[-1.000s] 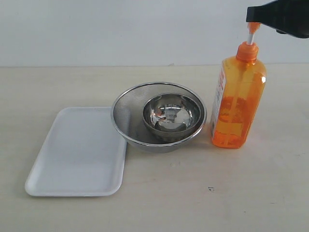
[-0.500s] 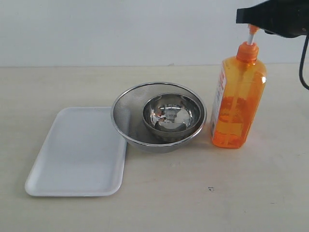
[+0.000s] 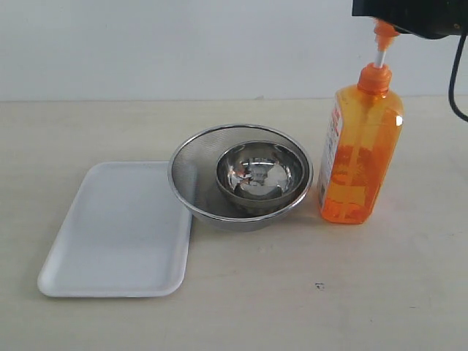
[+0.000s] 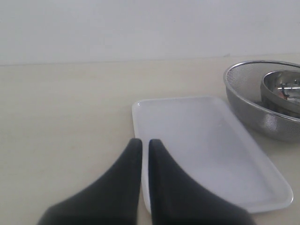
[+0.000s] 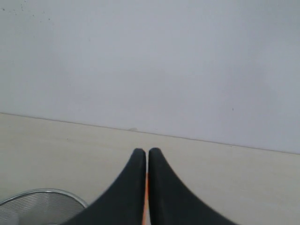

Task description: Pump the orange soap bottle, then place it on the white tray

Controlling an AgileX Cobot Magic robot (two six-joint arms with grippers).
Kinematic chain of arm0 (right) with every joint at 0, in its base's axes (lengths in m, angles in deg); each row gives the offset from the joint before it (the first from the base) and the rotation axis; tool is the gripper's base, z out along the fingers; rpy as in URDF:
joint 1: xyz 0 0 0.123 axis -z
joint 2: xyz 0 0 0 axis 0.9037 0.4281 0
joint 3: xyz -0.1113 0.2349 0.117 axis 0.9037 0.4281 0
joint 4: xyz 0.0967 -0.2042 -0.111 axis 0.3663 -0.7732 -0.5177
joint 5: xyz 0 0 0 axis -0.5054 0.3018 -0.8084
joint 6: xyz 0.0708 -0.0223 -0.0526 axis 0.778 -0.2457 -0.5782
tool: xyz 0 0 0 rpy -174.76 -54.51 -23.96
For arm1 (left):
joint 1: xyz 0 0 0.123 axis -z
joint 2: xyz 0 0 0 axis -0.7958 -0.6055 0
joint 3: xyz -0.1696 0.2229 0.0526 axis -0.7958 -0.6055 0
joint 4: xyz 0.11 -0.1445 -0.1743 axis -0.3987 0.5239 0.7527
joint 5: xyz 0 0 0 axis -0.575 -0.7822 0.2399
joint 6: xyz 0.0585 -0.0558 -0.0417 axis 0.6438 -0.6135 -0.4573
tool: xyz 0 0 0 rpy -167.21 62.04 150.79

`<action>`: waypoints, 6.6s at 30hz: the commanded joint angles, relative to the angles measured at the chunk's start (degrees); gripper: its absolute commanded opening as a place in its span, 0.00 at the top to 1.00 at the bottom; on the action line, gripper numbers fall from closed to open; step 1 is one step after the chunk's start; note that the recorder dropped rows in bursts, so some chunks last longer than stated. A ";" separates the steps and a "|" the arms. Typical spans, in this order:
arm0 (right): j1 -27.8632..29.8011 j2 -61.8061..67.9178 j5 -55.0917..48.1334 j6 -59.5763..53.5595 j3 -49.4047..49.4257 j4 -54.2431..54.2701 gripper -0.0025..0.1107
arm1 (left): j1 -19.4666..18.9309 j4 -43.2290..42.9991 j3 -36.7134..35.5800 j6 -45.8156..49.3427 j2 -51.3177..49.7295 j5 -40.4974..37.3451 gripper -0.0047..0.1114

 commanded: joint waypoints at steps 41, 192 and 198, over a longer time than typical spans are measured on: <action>-0.45 -13.30 6.28 -1.03 7.73 0.01 0.98 | -0.12 -0.02 -0.16 0.22 0.20 0.01 0.92; 8.05 20.35 -60.64 70.59 -44.98 -74.63 0.98 | -0.12 -0.02 -0.16 0.22 0.20 0.01 0.92; 8.05 20.35 -61.76 67.03 -44.98 -73.38 0.98 | -0.12 -0.02 -0.16 0.22 0.20 0.01 0.92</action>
